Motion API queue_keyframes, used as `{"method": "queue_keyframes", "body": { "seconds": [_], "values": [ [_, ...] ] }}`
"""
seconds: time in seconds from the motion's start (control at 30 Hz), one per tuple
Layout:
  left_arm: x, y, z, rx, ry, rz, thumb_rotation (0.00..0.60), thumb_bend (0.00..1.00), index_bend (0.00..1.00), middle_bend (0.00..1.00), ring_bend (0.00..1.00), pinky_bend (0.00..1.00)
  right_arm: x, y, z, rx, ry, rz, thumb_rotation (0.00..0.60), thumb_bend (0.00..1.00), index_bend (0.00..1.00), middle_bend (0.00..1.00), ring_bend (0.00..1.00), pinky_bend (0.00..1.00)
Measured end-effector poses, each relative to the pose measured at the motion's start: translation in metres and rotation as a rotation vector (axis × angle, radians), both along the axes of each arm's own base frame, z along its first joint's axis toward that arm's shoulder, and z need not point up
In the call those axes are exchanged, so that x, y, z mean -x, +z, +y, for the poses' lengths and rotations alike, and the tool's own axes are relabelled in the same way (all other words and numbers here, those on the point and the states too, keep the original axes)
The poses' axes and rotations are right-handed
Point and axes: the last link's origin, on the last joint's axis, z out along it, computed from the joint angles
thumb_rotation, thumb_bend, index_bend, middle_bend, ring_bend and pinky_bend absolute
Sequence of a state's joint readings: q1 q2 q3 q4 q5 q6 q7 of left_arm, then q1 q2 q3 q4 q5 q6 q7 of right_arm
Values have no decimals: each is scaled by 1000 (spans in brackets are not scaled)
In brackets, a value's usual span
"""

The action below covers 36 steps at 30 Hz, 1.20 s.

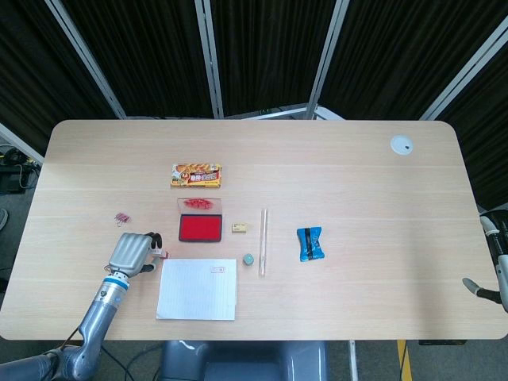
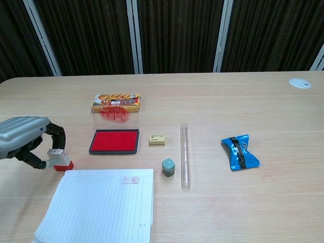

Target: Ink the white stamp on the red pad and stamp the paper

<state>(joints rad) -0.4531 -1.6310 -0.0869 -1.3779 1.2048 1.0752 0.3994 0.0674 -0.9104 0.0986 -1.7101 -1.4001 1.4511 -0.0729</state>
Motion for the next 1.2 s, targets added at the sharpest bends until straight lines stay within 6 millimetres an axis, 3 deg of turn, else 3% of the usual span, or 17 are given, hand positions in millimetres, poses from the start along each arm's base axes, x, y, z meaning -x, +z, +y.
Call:
{"method": "queue_keyframes", "body": {
  "seconds": [0.5, 0.77, 0.93, 1.2],
  "values": [
    [-3, 1, 2, -6, 6, -20, 600, 343, 523, 502, 862, 903, 1, 0, 0, 1, -4, -4, 600, 0, 0, 0, 0, 0],
    [-21, 16, 6, 0, 8, -133, 600, 370, 525, 504, 862, 903, 0, -1, 0, -2, -3, -1, 600, 0, 0, 0, 0, 0],
    [-44, 31, 25, 11, 4, -190, 600, 376, 532, 505, 863, 903, -1, -1, -1, 1, -8, 0, 600, 0, 0, 0, 0, 0],
    [-70, 32, 60, 28, -11, -141, 600, 388, 533, 505, 862, 903, -2, 0, -3, 14, -10, 6, 600, 0, 0, 0, 0, 0]
  ]
}}
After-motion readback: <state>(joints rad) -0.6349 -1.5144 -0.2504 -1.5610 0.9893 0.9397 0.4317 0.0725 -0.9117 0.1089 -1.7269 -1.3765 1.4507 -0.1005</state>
